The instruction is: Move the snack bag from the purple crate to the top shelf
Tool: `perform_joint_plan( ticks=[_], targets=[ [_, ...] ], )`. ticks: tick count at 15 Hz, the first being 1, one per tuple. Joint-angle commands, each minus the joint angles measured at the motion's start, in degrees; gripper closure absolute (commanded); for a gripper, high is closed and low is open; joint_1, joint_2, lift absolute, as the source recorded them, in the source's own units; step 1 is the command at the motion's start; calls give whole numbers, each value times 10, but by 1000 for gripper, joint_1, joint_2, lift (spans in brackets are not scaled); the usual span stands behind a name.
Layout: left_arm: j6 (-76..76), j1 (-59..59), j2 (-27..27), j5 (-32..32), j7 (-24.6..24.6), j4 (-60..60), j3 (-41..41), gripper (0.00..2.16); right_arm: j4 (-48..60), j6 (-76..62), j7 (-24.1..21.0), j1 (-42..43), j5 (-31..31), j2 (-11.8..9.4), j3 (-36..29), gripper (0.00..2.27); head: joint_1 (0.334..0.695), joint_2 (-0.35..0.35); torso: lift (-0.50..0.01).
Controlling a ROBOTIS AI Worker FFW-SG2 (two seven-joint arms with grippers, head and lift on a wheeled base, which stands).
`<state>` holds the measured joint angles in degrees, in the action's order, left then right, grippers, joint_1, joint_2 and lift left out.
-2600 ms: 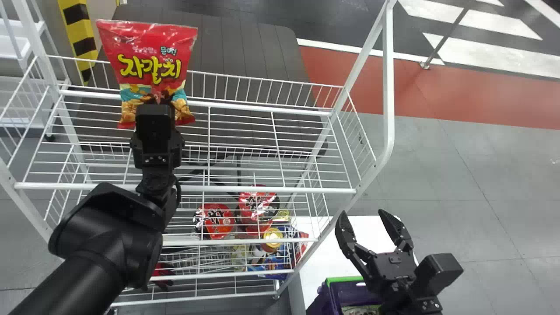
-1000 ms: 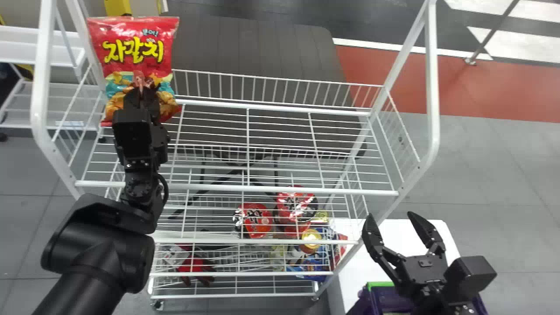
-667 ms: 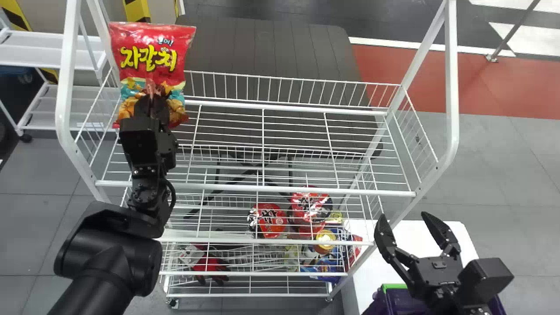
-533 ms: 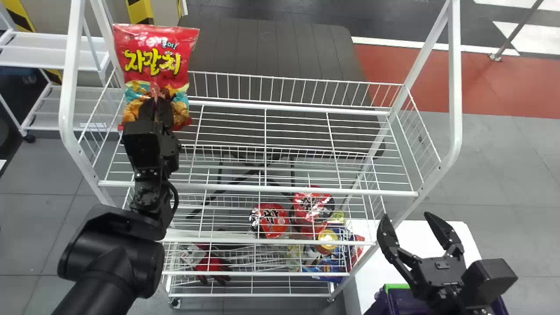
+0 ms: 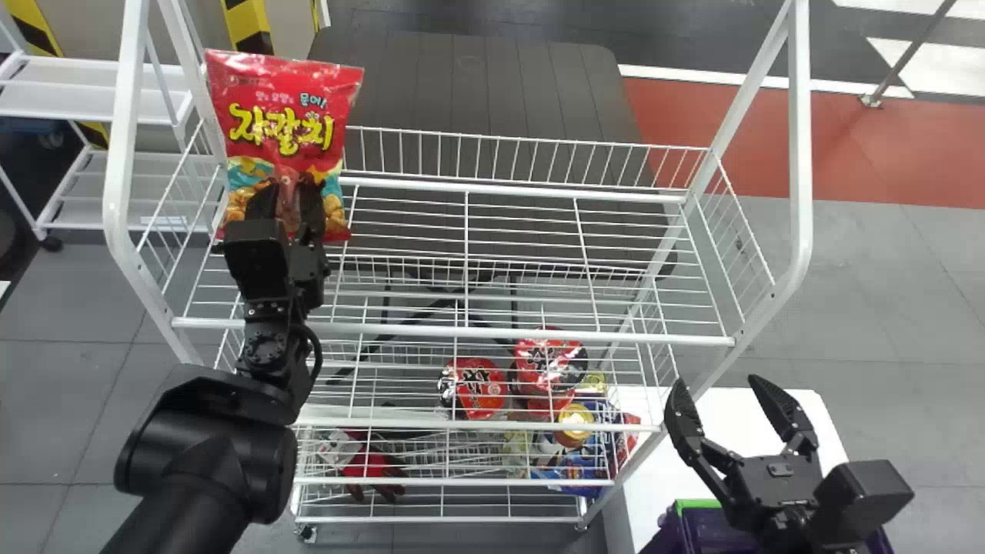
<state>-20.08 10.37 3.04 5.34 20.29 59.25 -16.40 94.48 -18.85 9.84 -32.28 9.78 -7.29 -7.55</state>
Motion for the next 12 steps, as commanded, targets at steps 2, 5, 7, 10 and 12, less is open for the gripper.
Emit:
perform_joint_plan(
  ticks=[2,5,7,10,12],
  targets=[
    [0,4,-3,0,-2,-5,-2,677,-1,-7,0,-3,2,-1,-2,171,695,-134,0],
    [0,4,-6,0,-2,-5,-5,221,-3,-14,0,-5,2,-1,-2,171,695,-142,0],
    [-2,4,-6,0,-1,-5,-5,56,-3,-14,1,-6,2,-1,-2,171,695,-145,0],
    [-26,0,-4,0,1,1,-6,63,-3,-14,0,-6,1,-1,-2,171,695,-145,0],
    [-25,-29,0,-1,-1,38,-5,63,-3,-14,0,-6,1,-1,-1,171,695,-145,0]
  ],
)
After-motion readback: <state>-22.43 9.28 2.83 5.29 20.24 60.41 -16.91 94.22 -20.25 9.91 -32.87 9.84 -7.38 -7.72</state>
